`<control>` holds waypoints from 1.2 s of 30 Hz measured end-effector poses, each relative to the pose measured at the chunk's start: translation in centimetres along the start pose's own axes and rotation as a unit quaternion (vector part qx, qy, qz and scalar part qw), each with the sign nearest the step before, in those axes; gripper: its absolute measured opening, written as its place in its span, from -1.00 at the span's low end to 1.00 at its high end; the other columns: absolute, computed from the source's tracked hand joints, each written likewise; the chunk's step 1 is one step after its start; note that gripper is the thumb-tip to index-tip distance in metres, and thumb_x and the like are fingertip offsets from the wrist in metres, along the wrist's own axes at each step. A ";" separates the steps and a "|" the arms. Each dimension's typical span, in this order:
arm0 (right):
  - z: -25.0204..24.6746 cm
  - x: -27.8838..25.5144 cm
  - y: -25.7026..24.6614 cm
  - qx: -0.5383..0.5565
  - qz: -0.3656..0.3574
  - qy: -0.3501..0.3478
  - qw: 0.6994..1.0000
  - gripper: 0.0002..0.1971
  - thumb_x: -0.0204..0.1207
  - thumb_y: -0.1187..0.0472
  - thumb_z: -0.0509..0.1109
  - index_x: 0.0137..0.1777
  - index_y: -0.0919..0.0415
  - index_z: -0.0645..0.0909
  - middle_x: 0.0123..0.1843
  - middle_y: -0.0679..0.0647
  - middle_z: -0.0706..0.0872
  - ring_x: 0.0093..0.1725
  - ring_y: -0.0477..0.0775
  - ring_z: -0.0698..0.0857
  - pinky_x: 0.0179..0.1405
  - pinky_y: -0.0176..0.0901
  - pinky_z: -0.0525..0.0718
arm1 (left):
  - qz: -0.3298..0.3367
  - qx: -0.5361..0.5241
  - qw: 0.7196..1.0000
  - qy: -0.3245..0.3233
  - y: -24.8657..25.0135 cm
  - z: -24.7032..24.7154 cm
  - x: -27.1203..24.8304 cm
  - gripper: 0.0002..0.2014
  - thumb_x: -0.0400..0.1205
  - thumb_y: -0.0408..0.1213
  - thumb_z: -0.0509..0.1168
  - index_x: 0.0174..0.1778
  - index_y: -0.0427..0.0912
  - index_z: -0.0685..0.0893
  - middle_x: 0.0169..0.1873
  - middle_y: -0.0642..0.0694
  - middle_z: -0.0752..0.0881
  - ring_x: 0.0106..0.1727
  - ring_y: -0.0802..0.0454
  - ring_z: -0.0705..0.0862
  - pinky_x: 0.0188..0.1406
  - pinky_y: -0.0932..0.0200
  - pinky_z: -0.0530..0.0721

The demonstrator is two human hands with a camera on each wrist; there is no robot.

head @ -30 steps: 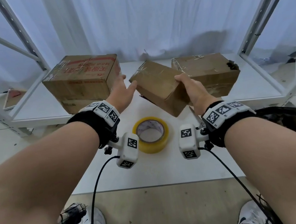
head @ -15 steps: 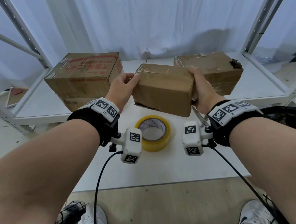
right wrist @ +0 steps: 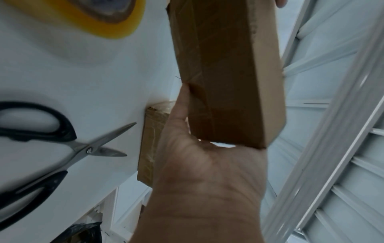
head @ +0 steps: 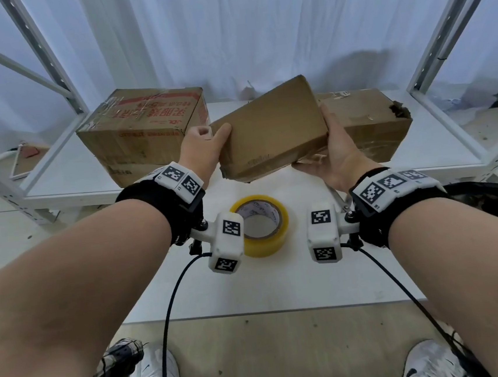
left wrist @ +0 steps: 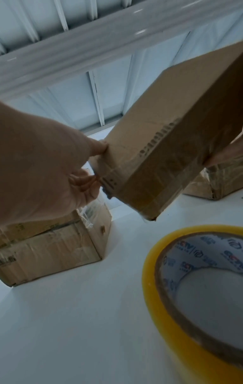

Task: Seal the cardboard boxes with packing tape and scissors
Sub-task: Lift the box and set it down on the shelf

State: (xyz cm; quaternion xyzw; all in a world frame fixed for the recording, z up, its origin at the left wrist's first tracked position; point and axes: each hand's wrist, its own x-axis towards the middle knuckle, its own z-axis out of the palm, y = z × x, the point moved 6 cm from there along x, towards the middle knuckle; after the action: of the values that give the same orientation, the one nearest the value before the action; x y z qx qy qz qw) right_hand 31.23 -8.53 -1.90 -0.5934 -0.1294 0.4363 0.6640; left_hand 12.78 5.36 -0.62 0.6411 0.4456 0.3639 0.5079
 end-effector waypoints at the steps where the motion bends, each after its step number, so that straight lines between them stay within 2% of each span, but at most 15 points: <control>1: 0.0 0.1 0.1 0.003 0.006 0.004 1.000 -0.39 0.54 -0.30 0.27 0.40 0.13 0.42 0.19 0.17 0.64 0.12 0.18 0.69 -0.17 0.10 0.78 | 0.011 0.000 1.000 0.002 0.2 0.0 -0.1 -0.48 0.61 0.01 0.37 0.37 -0.21 0.44 0.16 -0.19 0.63 0.16 -0.10 0.66 0.14 -0.01 0.69; 4: -0.2 0.5 0.8 -0.037 0.056 0.034 0.997 -0.50 0.63 -0.27 0.14 0.32 0.12 0.43 0.17 0.13 0.63 0.10 0.24 0.69 -0.04 0.19 0.76 | 0.057 0.005 0.997 -0.054 1.1 0.5 -0.8 -0.68 0.61 -0.03 0.37 0.17 -0.02 0.46 0.10 -0.21 0.65 0.09 -0.20 0.70 0.07 -0.09 0.72; 7: -1.3 0.8 1.3 -0.127 0.093 0.093 0.983 -0.46 0.71 -0.19 0.02 0.53 0.14 0.32 0.40 0.17 0.49 0.33 0.38 0.56 0.14 0.32 0.69 | 0.096 0.105 0.981 -0.132 1.2 0.8 -1.3 -0.63 0.47 0.06 0.48 0.07 -0.01 0.57 0.08 -0.10 0.61 0.04 -0.07 0.63 0.19 -0.15 0.65; 9: -1.4 1.3 1.3 -0.171 0.072 0.098 0.978 -0.45 0.74 -0.13 -0.04 0.57 0.20 0.26 0.44 0.24 0.49 0.35 0.39 0.56 0.14 0.31 0.70 | 0.102 0.172 0.965 -0.169 0.7 1.1 -1.4 -0.62 0.43 0.03 0.53 0.06 -0.01 0.61 0.25 -0.12 0.52 0.19 -0.05 0.57 0.30 -0.16 0.61; 11: -1.5 1.4 1.4 -0.168 0.067 0.109 0.977 -0.39 0.71 -0.20 -0.08 0.55 0.23 0.26 0.37 0.27 0.54 0.30 0.40 0.59 0.06 0.30 0.74 | 0.113 0.217 0.958 -0.151 0.6 0.9 -1.2 -0.71 0.48 -0.12 0.53 0.03 -0.03 0.61 0.45 -0.14 0.31 0.45 -0.10 0.38 0.50 -0.10 0.43; 14: -0.8 1.4 1.8 -0.166 0.078 0.070 0.980 -0.18 0.57 -0.43 -0.09 0.60 0.18 0.23 0.50 0.24 0.47 0.40 0.35 0.53 0.19 0.31 0.67 | 0.146 0.255 0.949 -0.117 1.0 0.6 -1.1 -0.80 0.52 -0.24 0.49 -0.04 -0.10 0.61 0.33 -0.07 0.32 0.38 -0.01 0.36 0.53 -0.04 0.35; 17: -0.1 1.3 2.4 -0.237 0.063 0.012 0.969 -0.11 0.53 -0.45 0.04 0.67 0.18 0.12 0.66 0.11 0.24 0.55 0.25 0.37 0.33 0.03 0.55 | 0.165 0.288 0.936 -0.121 1.1 0.8 -1.2 -0.82 0.52 -0.28 0.49 -0.11 -0.14 0.60 0.18 -0.04 0.36 0.26 0.00 0.42 0.43 0.07 0.42; 19: -0.3 1.8 2.8 -0.283 0.036 0.005 0.958 -0.18 0.55 -0.31 0.25 0.60 0.28 0.24 0.57 0.11 0.37 0.47 0.22 0.47 0.16 -0.11 0.57 | 0.174 0.316 0.925 -0.124 0.8 1.2 -1.3 -0.85 0.53 -0.28 0.48 -0.14 -0.15 0.61 0.19 -0.07 0.40 0.27 -0.03 0.43 0.36 0.16 0.41; 21: -0.6 2.5 3.0 -0.309 -0.001 0.015 0.951 -0.33 0.54 -0.16 0.38 0.43 0.37 0.42 0.40 0.22 0.56 0.28 0.21 0.64 0.09 -0.05 0.73 | 0.177 0.325 0.920 -0.130 0.3 1.5 -1.6 -0.88 0.56 -0.27 0.45 -0.14 -0.13 0.62 0.19 -0.09 0.43 0.25 -0.02 0.43 0.36 0.16 0.40; 23: -0.9 2.5 3.0 -0.365 -0.042 0.032 0.929 -0.41 0.56 -0.11 0.39 0.34 0.39 0.45 0.25 0.27 0.63 0.13 0.21 0.71 0.05 0.11 0.77 | 0.174 0.321 0.921 -0.140 -0.4 1.7 -1.6 -0.90 0.58 -0.25 0.43 -0.12 -0.12 0.63 0.18 -0.09 0.44 0.23 -0.01 0.45 0.38 0.13 0.43; 26: -1.0 2.1 2.7 -0.469 -0.110 0.037 0.875 -0.32 0.58 -0.10 0.35 0.54 0.31 0.28 0.40 0.27 0.54 0.31 0.25 0.60 0.27 0.18 0.65 | 0.158 0.316 0.925 -0.143 -1.5 1.8 -1.6 -0.90 0.61 -0.25 0.40 -0.08 -0.15 0.61 0.16 -0.09 0.45 0.12 0.02 0.49 0.26 0.20 0.49; 28: -0.6 1.3 1.8 -0.549 -0.197 0.049 0.811 -0.40 0.64 -0.01 0.31 0.58 0.24 0.26 0.45 0.26 0.47 0.41 0.24 0.49 0.39 0.10 0.53 | 0.153 0.310 0.928 -0.139 -2.2 1.8 -1.5 -0.88 0.62 -0.24 0.39 -0.05 -0.18 0.59 0.16 -0.10 0.44 0.09 0.03 0.49 0.21 0.24 0.49; 31: 1.8 -0.3 1.1 -0.626 -0.334 0.006 0.705 -0.63 0.65 0.10 0.30 0.44 0.09 0.51 0.37 0.17 0.51 0.39 0.17 0.44 0.42 0.07 0.43 | 0.147 0.271 0.942 -0.135 -2.6 1.9 -1.5 -0.87 0.61 -0.25 0.39 -0.04 -0.20 0.60 0.18 -0.10 0.44 0.14 0.00 0.54 0.22 0.26 0.51; 33: 3.3 -0.7 1.9 -0.616 -0.340 -0.067 0.707 -0.73 0.63 0.06 0.32 0.28 0.03 0.65 0.29 0.09 0.56 0.34 0.11 0.46 0.41 0.10 0.39 | 0.146 0.242 0.950 -0.135 -2.7 2.1 -1.6 -0.88 0.61 -0.27 0.39 -0.03 -0.22 0.62 0.16 -0.10 0.45 0.16 0.00 0.56 0.20 0.29 0.53; 36: 4.1 -0.5 2.6 -0.592 -0.319 -0.058 0.738 -0.81 0.59 0.02 0.36 0.13 -0.02 0.71 0.22 0.00 0.57 0.30 0.05 0.46 0.30 0.01 0.29 | 0.157 0.221 0.952 -0.143 -2.7 2.0 -1.8 -0.91 0.58 -0.32 0.42 -0.09 -0.21 0.63 0.17 -0.08 0.43 0.15 0.03 0.57 0.14 0.39 0.58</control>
State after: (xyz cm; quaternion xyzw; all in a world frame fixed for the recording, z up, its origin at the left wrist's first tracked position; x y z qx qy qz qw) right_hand 27.03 -6.34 -3.02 -0.7641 -0.5816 0.0685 0.2706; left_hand 13.45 3.29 -3.68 0.8447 0.3312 0.2358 0.3480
